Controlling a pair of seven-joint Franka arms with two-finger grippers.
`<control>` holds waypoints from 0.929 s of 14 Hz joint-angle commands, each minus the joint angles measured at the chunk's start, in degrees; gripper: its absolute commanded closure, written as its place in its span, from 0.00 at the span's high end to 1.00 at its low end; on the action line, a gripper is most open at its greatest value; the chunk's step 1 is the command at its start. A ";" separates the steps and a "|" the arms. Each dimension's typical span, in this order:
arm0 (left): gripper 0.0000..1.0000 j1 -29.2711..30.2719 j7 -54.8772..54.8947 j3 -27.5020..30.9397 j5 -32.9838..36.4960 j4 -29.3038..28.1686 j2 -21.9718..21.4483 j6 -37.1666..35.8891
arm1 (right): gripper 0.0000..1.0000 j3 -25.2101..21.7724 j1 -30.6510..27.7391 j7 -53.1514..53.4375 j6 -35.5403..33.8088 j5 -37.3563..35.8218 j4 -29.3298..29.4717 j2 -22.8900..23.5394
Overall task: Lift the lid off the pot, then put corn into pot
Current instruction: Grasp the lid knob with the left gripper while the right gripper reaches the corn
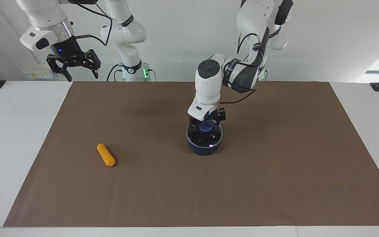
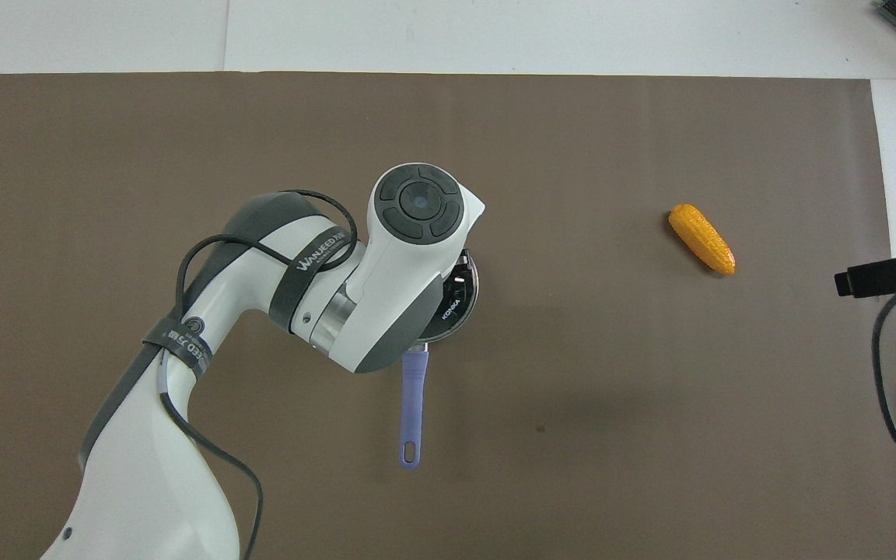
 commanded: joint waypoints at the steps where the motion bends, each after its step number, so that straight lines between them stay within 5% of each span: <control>1: 1.00 -1.12 -1.42 1.04 1.36 2.25 1.77 -0.29 | 1.00 -0.01 -0.19 -0.85 6.26 0.59 -5.07 -0.04; 4: 1.00 -1.12 -2.38 1.04 1.36 2.25 1.77 0.23 | 1.00 -0.01 -0.62 -1.55 14.17 0.59 -11.31 2.59; 7: 1.00 -1.21 -2.38 1.04 1.36 2.25 1.77 -0.20 | 1.00 -0.01 -0.62 -2.08 22.86 0.59 -11.59 10.48; 9: 0.89 -1.21 -2.47 1.04 1.36 2.25 1.77 -0.47 | 1.00 -0.01 -0.71 -8.28 31.29 0.59 -12.03 15.77; 11: 0.65 -1.21 -2.47 1.13 1.44 2.25 1.77 -0.56 | 1.00 -0.01 -0.54 -15.94 41.22 0.59 -12.03 20.68; 13: 0.00 -1.12 -2.39 1.13 1.71 2.16 1.68 -0.12 | 1.00 -0.01 -0.36 -19.82 45.91 0.59 -12.03 24.73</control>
